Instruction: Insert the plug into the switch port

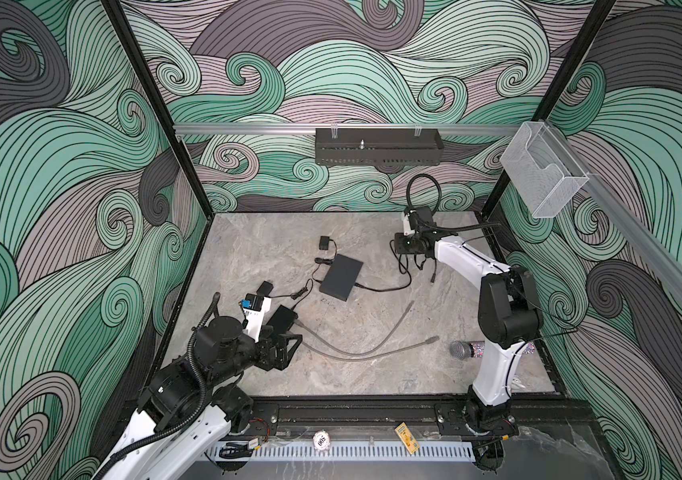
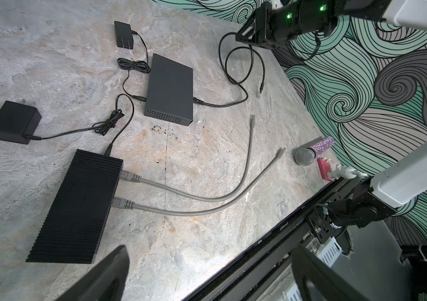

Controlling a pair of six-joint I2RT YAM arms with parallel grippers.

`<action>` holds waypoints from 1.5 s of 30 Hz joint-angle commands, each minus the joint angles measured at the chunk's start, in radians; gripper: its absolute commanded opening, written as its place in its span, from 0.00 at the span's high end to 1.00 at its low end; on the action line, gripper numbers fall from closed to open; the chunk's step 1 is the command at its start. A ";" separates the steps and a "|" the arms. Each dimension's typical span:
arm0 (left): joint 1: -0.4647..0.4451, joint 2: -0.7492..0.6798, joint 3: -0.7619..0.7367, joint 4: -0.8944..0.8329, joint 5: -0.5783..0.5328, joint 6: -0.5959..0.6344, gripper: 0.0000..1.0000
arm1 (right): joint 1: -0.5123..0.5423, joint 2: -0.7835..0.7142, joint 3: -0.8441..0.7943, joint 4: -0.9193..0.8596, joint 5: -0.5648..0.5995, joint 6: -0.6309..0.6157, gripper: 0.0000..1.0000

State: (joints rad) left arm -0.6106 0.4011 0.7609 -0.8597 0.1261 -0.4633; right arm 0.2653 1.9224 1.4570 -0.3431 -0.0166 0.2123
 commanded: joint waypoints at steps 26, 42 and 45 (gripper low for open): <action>0.223 1.372 0.509 0.638 0.193 -0.054 0.41 | 0.178 -0.039 0.026 -0.263 -0.377 -0.455 0.70; 0.279 1.730 0.751 0.525 0.252 0.065 0.37 | 0.256 0.135 0.060 -0.317 -0.194 -0.560 0.60; 0.284 1.744 0.767 0.522 0.282 0.074 0.37 | 0.263 0.153 0.064 -0.311 -0.128 -0.575 0.59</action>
State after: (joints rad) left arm -0.3344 2.1254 1.4879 -0.3054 0.3691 -0.4232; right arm 0.5201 2.0651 1.5070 -0.6399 -0.2276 -0.3336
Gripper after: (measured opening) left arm 0.627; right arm 0.409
